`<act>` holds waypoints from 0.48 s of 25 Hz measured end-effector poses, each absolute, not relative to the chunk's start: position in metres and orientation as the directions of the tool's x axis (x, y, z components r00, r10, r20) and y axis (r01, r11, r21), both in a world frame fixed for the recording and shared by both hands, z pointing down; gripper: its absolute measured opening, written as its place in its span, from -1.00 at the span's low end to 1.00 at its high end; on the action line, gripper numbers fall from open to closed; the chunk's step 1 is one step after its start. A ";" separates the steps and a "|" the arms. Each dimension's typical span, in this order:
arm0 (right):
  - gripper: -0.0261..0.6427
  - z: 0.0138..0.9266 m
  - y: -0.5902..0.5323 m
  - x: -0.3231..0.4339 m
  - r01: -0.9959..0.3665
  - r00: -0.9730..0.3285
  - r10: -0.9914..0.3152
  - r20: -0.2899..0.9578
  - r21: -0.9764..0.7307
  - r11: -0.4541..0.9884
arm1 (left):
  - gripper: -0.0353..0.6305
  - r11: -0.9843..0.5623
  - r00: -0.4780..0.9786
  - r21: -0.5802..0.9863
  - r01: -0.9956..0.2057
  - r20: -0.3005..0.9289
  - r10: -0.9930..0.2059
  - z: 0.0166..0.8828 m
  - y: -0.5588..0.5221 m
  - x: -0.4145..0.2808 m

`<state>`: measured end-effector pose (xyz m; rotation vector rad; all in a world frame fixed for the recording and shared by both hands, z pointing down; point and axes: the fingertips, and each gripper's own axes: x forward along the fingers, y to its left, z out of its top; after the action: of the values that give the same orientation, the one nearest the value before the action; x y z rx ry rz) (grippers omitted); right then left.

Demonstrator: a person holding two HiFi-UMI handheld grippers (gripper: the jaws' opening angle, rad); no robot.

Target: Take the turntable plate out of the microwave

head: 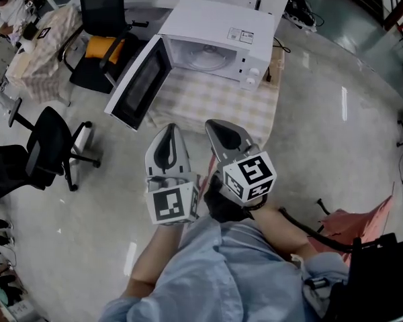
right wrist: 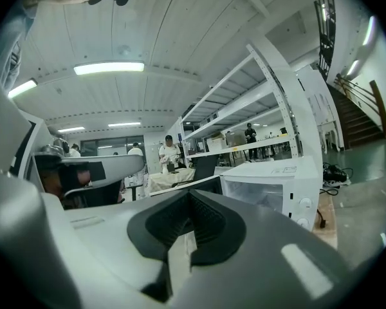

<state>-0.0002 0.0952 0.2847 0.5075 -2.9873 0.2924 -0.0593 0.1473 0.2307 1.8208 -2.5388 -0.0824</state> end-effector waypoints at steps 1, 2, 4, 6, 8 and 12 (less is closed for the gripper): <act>-0.94 0.287 0.090 -0.004 -0.336 -0.939 -0.317 0.131 -0.177 0.925 | -0.87 0.318 -0.319 0.052 -0.947 -0.012 -0.948 0.233 0.141 -0.063; -0.94 0.289 0.084 -0.007 -0.338 -0.939 -0.317 0.134 -0.182 0.924 | -0.87 0.316 -0.317 0.051 -0.947 -0.006 -0.948 0.234 0.134 -0.066; -0.94 0.292 0.072 -0.013 -0.342 -0.937 -0.319 0.140 -0.192 0.920 | -0.87 0.311 -0.311 0.049 -0.949 0.006 -0.950 0.237 0.121 -0.072; -0.94 0.295 0.059 -0.017 -0.348 -0.935 -0.324 0.145 -0.201 0.916 | -0.87 0.306 -0.305 0.047 -0.951 0.016 -0.952 0.239 0.107 -0.077; -0.94 0.297 0.047 -0.021 -0.356 -0.932 -0.330 0.148 -0.211 0.911 | -0.87 0.299 -0.298 0.044 -0.953 0.024 -0.954 0.240 0.093 -0.081; -0.94 0.304 0.018 -0.025 -0.377 -0.924 -0.349 0.156 -0.229 0.897 | -0.87 0.277 -0.276 0.041 -0.960 0.039 -0.960 0.246 0.062 -0.086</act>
<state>-0.0250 0.0180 0.3045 0.5666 -2.9518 0.3894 -0.0862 0.0616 0.2455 1.8557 -2.4649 -0.0139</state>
